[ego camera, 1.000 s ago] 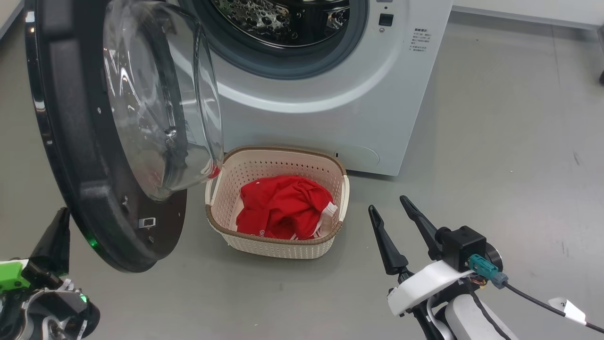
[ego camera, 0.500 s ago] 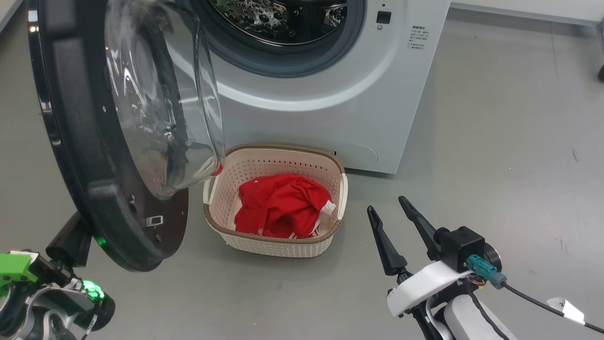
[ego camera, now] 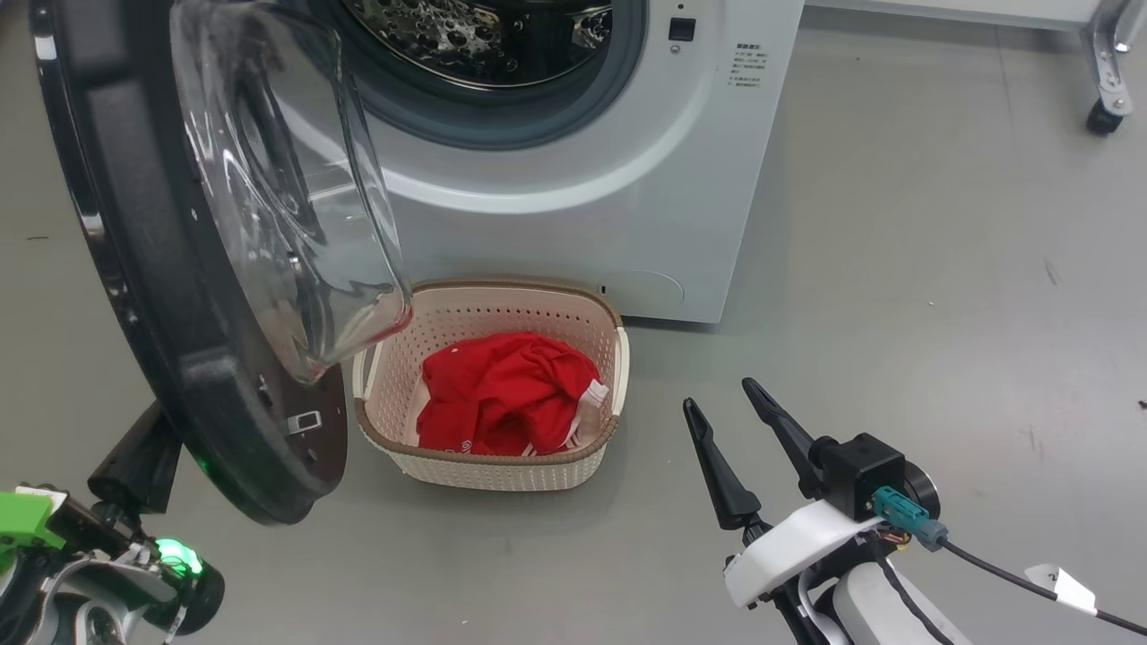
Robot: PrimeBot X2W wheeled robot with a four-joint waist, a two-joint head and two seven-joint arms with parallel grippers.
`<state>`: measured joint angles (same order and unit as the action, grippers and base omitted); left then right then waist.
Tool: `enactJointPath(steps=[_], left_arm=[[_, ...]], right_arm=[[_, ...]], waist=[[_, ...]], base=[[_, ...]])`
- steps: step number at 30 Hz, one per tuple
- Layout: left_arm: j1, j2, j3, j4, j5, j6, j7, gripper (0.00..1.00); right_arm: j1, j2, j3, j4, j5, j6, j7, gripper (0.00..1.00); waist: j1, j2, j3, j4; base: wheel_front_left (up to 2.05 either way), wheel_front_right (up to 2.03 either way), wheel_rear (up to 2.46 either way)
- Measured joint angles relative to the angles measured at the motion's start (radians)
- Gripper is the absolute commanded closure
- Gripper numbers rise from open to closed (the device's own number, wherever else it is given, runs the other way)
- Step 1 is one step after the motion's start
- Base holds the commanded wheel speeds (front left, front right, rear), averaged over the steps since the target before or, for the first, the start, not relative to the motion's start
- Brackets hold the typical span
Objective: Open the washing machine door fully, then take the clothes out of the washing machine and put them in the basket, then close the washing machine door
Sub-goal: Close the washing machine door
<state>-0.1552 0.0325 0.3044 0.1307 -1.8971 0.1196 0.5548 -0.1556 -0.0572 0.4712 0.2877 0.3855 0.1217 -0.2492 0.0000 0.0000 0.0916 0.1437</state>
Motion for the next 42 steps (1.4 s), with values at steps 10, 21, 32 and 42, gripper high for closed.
enactJointPath(steps=[10, 21, 32, 42], left_arm=[[0.013, 0.0, -0.024, -0.044, -0.013, 0.0, 0.009, 1.0], [0.013, 0.0, -0.068, -0.071, -0.033, 0.0, 0.006, 1.0], [0.012, 0.0, -0.088, -0.074, -0.049, 0.0, -0.036, 1.0], [0.002, 0.011, -0.065, -0.073, -0.049, 0.0, -0.091, 1.0]], right_arm=[[-0.006, 0.0, -0.002, -0.001, 0.0, 0.0, 0.0, 0.0], [-0.027, 0.0, -0.009, -0.017, 0.001, -0.001, 0.0, 0.0], [-0.047, 0.0, -0.01, -0.04, 0.012, -0.003, 0.0, 0.0], [-0.064, 0.0, -0.01, -0.061, 0.035, -0.011, 0.0, 0.0]], waist=[[0.0, 0.0, 0.013, -0.068], [0.0, 0.0, 0.047, -0.159], [0.0001, 0.0, 0.087, -0.263], [0.0, 0.0, 0.122, -0.365]], base=[[0.0, 0.0, 0.0], [0.0, 0.0, 0.0], [0.0, 0.0, 0.0], [0.0, 0.0, 0.0]])
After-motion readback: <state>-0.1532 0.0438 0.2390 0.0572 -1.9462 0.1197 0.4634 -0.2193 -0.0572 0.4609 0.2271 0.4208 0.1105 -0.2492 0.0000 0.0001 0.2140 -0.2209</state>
